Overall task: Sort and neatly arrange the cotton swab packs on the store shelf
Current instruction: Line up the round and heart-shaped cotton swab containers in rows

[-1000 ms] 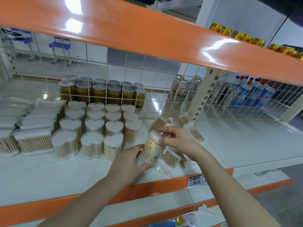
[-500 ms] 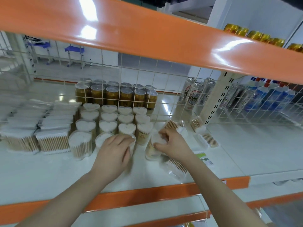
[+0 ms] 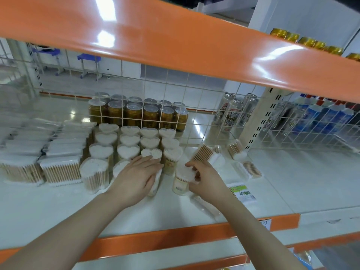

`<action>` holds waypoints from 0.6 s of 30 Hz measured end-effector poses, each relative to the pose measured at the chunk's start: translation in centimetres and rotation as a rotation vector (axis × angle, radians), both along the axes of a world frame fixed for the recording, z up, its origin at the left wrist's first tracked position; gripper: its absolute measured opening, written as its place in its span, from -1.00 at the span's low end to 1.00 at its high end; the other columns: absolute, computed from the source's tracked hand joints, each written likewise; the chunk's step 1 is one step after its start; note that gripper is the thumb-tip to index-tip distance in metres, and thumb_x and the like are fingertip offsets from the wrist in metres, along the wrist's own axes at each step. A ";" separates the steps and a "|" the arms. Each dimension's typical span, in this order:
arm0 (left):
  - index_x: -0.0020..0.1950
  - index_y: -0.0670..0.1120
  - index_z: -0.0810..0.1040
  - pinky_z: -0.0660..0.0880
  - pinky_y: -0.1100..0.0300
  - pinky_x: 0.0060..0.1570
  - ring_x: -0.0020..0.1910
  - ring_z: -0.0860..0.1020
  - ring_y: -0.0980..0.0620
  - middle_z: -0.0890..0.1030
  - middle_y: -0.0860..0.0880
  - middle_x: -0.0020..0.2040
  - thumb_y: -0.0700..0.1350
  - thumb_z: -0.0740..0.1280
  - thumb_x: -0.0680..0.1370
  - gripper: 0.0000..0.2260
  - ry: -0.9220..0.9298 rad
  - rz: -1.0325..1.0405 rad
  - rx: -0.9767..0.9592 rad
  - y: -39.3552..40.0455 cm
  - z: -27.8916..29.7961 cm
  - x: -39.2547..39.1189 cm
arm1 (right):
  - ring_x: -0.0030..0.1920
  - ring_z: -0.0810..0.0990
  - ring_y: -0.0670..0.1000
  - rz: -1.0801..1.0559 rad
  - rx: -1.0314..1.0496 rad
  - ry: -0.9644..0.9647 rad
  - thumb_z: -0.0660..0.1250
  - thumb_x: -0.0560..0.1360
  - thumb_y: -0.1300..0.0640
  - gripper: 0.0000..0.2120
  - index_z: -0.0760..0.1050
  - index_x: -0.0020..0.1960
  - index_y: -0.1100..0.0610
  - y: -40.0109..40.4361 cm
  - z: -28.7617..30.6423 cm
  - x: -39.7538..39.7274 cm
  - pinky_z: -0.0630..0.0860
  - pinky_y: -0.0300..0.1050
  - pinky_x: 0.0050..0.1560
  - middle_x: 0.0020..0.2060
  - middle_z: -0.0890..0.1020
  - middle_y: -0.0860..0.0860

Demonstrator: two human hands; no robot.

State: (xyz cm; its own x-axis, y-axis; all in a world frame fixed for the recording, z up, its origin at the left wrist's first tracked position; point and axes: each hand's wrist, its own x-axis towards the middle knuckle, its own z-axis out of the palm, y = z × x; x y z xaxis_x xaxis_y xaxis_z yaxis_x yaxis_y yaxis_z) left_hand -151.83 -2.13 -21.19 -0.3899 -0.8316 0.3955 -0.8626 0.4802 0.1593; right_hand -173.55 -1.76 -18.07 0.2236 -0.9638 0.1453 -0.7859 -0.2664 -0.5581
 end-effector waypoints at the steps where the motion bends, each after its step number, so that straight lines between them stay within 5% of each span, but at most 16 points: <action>1: 0.13 -0.12 0.62 0.27 -0.06 0.19 0.14 0.57 -0.14 0.62 -0.09 0.14 -0.07 0.05 0.49 -0.59 0.019 0.002 0.011 0.0 0.0 0.0 | -0.19 0.42 -0.15 0.011 0.001 0.003 0.34 0.36 0.33 -0.50 0.43 0.28 0.09 0.1 0.0 -0.2 0.41 -0.31 -0.09 -0.01 0.40 -0.04; 5: 0.09 -0.10 0.64 0.32 -0.04 0.15 0.07 0.61 -0.11 0.64 -0.07 0.09 -0.07 0.08 0.48 -0.62 0.047 0.009 -0.040 0.2 -0.1 -0.2 | -0.15 0.45 -0.11 0.035 -0.018 -0.006 0.33 0.40 0.33 -0.57 0.46 0.24 0.08 0.4 -0.5 -0.7 0.48 -0.19 0.01 -0.11 0.45 -0.07; 8: 0.03 -0.08 0.65 0.42 0.23 0.13 0.01 0.63 -0.03 0.66 -0.03 0.03 -0.07 0.09 0.48 -0.64 0.061 0.022 -0.069 0.6 0.2 -0.3 | -0.08 0.44 -0.10 0.033 -0.071 0.001 0.39 0.41 0.25 -0.60 0.47 0.23 0.10 0.5 -1.0 -0.4 0.44 -0.24 0.04 -0.06 0.42 -0.09; 11: -0.03 -0.12 0.66 0.29 0.23 0.12 -0.05 0.64 -0.02 0.67 -0.06 -0.02 -0.09 0.10 0.47 -0.66 0.066 0.031 -0.081 0.8 0.3 -0.6 | 0.04 0.39 -0.08 0.023 -0.188 0.033 0.43 0.39 0.19 -0.65 0.51 0.16 0.15 0.3 -1.6 0.2 0.37 -0.26 0.05 0.00 0.35 -0.09; 18: -0.10 -0.15 0.65 0.32 0.20 0.08 -0.11 0.64 -0.08 0.66 -0.09 -0.09 -0.08 0.11 0.48 -0.67 0.073 0.081 -0.114 1.0 0.2 -0.9 | 0.13 0.40 -0.02 -0.014 -0.244 0.058 0.42 0.40 0.14 -0.68 0.47 0.11 0.19 -0.3 -2.2 1.8 0.33 -0.24 -0.05 0.12 0.43 0.03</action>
